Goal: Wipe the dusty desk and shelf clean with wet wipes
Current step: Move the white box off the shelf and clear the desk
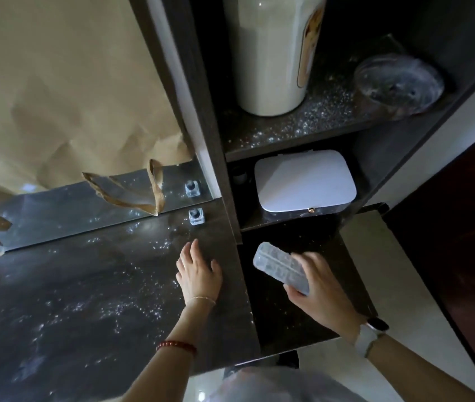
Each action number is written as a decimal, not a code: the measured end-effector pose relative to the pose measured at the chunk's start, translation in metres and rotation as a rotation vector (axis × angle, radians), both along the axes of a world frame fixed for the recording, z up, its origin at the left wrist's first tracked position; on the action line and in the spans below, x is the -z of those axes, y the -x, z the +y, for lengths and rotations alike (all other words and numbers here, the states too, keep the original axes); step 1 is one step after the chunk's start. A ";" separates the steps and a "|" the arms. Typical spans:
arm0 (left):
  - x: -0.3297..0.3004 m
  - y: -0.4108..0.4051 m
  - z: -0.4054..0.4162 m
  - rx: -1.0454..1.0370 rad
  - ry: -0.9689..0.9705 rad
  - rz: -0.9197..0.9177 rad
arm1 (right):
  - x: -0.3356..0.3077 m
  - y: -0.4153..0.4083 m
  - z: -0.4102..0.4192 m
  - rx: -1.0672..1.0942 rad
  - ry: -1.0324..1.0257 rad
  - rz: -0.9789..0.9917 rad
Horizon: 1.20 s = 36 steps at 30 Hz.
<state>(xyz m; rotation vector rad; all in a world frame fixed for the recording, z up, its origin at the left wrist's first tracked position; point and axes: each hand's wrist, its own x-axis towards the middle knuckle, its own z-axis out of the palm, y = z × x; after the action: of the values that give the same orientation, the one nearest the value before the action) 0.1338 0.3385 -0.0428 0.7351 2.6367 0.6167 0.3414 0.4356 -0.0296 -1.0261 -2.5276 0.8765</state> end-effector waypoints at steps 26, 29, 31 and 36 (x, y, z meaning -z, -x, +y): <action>-0.036 0.035 0.008 0.231 -0.460 -0.052 | -0.057 0.007 -0.007 0.409 -0.086 0.000; -0.051 0.027 0.005 0.246 -0.465 0.003 | -0.075 0.015 0.032 0.469 -0.254 0.026; -0.060 0.023 0.004 0.240 -0.466 0.033 | -0.085 0.023 0.059 0.490 -0.273 0.002; -0.072 0.003 -0.001 0.273 -0.483 0.110 | -0.084 0.040 0.098 0.546 -0.285 -0.084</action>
<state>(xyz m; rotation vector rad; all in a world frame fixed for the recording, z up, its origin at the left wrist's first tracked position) 0.1303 0.3373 0.0291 1.2709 2.4328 1.1749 0.3015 0.5331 0.0540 -1.5590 -2.1638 0.3146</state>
